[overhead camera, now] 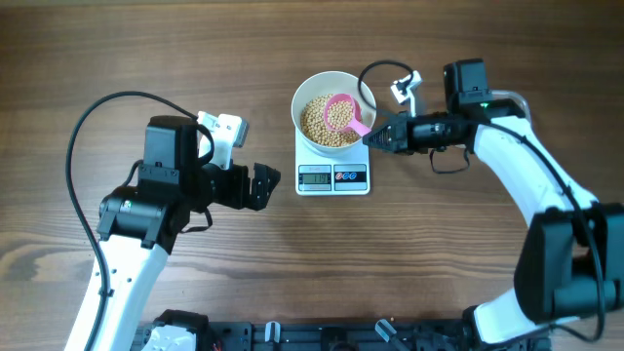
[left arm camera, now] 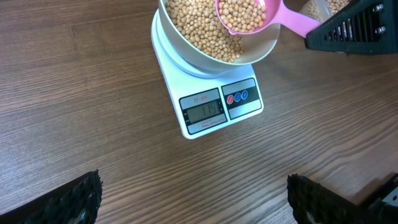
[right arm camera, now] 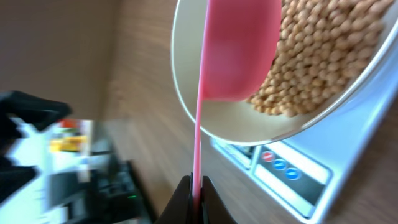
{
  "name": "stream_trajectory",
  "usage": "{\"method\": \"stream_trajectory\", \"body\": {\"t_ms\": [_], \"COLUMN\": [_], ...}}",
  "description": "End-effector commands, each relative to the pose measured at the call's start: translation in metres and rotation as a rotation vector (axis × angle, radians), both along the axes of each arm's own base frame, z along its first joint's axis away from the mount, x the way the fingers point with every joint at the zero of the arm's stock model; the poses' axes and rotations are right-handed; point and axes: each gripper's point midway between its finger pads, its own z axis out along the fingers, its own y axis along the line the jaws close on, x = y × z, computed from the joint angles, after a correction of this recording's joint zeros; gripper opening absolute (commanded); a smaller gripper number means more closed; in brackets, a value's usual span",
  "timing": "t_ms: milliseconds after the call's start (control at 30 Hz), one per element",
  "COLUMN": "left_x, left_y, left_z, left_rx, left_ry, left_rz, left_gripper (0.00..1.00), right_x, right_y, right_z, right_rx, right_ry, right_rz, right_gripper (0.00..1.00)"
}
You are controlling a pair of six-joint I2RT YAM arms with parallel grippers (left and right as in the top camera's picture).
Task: Scoop item into bowl and weigh 150g on scale
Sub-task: 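Carry the filled scoop left over the bowl on the scale, then tip the scoop slowly to pour soybeans into the bowl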
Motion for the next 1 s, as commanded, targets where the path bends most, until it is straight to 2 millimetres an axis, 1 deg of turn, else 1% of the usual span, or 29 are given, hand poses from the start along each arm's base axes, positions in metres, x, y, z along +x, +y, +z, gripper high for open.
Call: {"method": "stream_trajectory", "body": {"t_ms": [0,33,67,167,267,333,433,533,967], "left_x": [0.000,0.000,0.000,0.000,0.000,0.000,0.000,0.000,0.000], "left_y": [0.000,0.000,0.000,0.000,0.000,0.000,0.000,0.000,0.000], "left_z": [0.000,0.000,0.000,0.000,0.000,0.000,0.000,0.000,0.000], "left_rx": [-0.008,-0.008,-0.008,-0.008,-0.008,-0.008,-0.008,-0.008,-0.008], "left_ry": [0.005,0.005,0.005,0.005,0.005,0.005,0.005,0.005,0.005], "left_rz": [-0.002,-0.002,-0.002,-0.002,-0.002,-0.002,-0.002,-0.002,-0.002], "left_gripper": [1.00,1.00,1.00,1.00,1.00,1.00,1.00,1.00,1.00], "right_x": [0.018,0.019,0.022,0.028,0.034,0.036,0.034,0.032,0.032], "right_y": [-0.009,-0.010,-0.012,-0.013,-0.010,-0.003,0.009,0.016,0.017], "right_z": [0.025,0.027,0.032,0.040,0.047,0.050,0.053,0.053,0.053], "right_rx": [-0.214,-0.262,-0.347,-0.484,-0.579,-0.618,-0.629,-0.634,-0.636], "right_ry": [-0.260,-0.305,-0.387,-0.525,-0.623,-0.683,-0.742,-0.762,-0.763], "right_rz": [-0.006,-0.001,0.006,0.028,0.035,0.064,0.116,0.135,0.135], "right_gripper": [0.04,0.04,0.04,0.04,0.04,0.04,0.04,0.04,0.04]}}
